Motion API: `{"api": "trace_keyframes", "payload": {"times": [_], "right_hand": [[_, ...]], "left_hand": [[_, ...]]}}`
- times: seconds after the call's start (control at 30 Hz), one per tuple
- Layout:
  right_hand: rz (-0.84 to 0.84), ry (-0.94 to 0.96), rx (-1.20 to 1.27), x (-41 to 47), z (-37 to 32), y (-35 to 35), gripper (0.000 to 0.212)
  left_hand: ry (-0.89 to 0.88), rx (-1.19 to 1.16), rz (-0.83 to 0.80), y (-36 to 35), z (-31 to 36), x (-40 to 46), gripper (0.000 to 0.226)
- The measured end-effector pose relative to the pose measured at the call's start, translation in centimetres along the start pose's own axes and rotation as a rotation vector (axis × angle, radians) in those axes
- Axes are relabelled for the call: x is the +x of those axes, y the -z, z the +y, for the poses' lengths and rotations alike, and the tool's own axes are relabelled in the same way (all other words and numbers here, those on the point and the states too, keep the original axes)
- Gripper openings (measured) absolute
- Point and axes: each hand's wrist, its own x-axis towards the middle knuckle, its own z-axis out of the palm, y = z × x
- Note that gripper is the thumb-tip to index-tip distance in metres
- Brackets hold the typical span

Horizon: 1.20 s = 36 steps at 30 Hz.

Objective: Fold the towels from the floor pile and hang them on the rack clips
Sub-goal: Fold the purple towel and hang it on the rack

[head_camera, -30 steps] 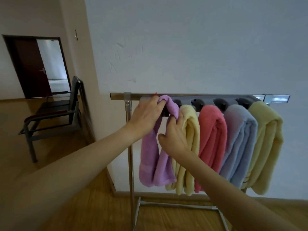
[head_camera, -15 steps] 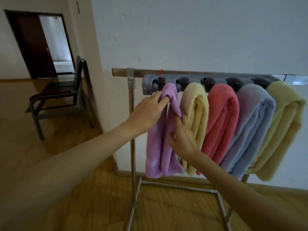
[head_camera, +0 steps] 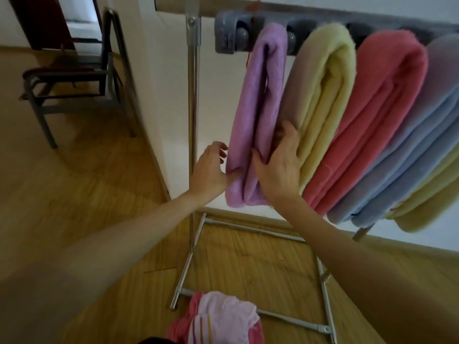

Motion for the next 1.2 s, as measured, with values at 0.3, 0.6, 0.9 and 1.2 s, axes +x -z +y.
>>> {"api": "trace_keyframes", "payload": {"times": [0.3,0.6,0.9,1.2], "right_hand": [[-0.012,0.047,-0.235,-4.4,1.9,-3.9,0.020],[-0.074,-0.047,-0.062,-6.6,1.8,-6.7,0.025],[-0.224,-0.102,-0.131,-10.9,7.9,-7.0,0.025],[-0.865,-0.326,-0.365,-23.8,19.1,-8.0,0.043]], "left_hand": [[0.171,0.024,0.068,-1.1,-5.4,-2.7,0.016],[0.110,0.028,0.228,1.6,-7.9,-4.5,0.014],[-0.044,0.171,-0.139,-2.9,-10.0,-8.4,0.016],[0.240,0.312,-0.600,-9.8,-18.9,-17.6,0.024]]}}
